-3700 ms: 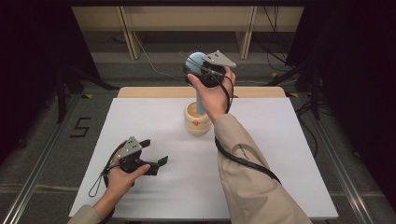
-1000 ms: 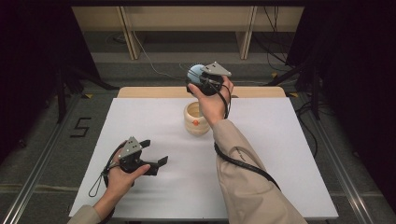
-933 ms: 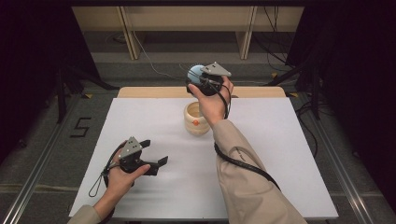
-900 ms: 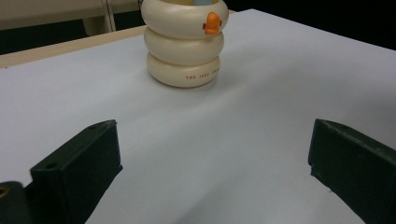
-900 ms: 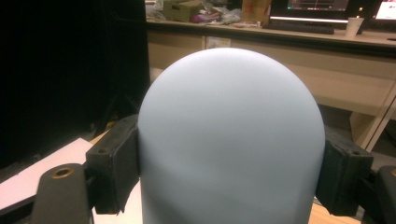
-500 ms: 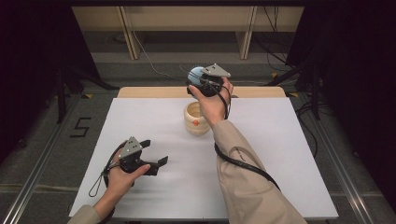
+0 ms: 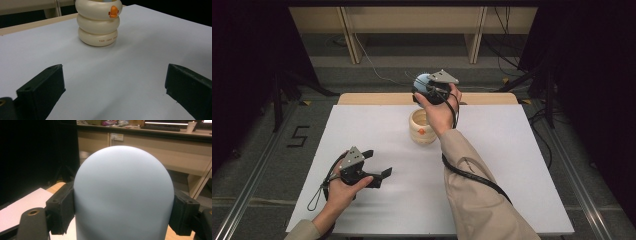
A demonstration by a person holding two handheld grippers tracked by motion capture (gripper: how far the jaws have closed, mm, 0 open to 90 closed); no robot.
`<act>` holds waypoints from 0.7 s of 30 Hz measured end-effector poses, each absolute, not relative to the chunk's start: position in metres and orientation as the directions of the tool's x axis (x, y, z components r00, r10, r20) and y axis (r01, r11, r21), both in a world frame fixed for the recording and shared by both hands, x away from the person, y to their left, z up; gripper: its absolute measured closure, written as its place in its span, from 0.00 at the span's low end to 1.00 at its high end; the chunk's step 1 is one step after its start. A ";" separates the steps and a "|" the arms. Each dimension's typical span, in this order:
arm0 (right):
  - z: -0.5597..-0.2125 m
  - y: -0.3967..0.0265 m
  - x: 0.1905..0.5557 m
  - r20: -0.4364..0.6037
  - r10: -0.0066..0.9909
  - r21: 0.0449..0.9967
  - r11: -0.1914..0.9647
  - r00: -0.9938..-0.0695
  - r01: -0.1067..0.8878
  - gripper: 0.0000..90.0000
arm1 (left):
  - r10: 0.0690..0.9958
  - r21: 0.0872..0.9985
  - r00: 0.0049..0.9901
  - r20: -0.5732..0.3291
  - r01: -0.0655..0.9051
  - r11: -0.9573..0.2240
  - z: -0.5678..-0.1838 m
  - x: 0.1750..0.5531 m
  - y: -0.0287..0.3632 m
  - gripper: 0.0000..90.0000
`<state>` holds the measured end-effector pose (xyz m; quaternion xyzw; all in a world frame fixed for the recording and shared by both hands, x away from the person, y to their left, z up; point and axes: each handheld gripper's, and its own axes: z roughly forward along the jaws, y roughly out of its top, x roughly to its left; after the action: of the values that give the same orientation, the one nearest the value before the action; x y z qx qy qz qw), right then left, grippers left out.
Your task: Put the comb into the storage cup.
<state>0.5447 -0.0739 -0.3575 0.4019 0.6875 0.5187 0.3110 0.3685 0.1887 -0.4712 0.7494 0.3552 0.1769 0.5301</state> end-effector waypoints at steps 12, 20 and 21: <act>-0.363 -0.071 0.546 -0.014 0.869 0.956 0.156 -0.495 0.247 0.24 | 0.720 0.920 0.685 -0.111 0.345 -0.186 -0.471 0.369 0.189 0.02; -0.370 -0.072 0.548 -0.011 0.870 0.948 0.165 -0.492 0.270 0.24 | 0.721 0.920 0.684 -0.110 0.344 -0.186 -0.471 0.369 0.190 0.02; -0.371 -0.072 0.549 -0.012 0.870 0.948 0.167 -0.493 0.271 0.24 | 0.721 0.921 0.684 -0.110 0.344 -0.185 -0.471 0.369 0.190 0.02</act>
<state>0.5485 -0.0717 -0.3710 0.4057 0.7030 0.5021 0.2984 0.3687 0.1895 -0.4708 0.7489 0.3555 0.1782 0.5300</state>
